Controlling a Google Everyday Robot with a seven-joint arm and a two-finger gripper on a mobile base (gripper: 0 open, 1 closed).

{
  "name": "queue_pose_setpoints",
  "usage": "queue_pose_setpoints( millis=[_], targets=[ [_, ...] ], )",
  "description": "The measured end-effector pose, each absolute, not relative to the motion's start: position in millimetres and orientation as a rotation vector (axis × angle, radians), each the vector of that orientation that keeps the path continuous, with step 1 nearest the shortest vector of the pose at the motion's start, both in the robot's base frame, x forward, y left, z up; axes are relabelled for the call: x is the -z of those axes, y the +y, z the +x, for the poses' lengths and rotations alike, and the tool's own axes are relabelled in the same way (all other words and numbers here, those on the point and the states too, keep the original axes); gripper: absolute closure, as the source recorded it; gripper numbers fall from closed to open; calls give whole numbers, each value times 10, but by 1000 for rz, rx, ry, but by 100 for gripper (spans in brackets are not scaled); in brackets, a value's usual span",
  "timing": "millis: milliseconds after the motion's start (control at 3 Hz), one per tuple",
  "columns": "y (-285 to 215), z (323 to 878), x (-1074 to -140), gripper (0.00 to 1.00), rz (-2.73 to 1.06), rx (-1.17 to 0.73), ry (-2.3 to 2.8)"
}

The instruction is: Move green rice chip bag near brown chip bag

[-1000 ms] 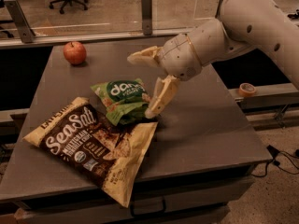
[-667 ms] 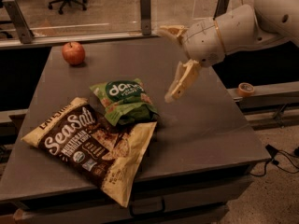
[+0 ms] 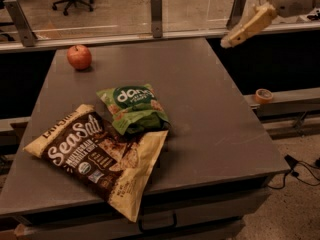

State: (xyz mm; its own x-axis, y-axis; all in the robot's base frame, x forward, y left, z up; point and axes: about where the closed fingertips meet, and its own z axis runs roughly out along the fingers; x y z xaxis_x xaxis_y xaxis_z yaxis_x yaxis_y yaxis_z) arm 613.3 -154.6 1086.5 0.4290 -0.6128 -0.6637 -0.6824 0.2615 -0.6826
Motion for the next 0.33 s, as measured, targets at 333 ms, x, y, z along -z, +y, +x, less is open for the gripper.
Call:
queue_pose_setpoints(
  millis=[333],
  targets=[
    [-1565, 6211, -10982, 0, -1376, -39, 1230]
  ],
)
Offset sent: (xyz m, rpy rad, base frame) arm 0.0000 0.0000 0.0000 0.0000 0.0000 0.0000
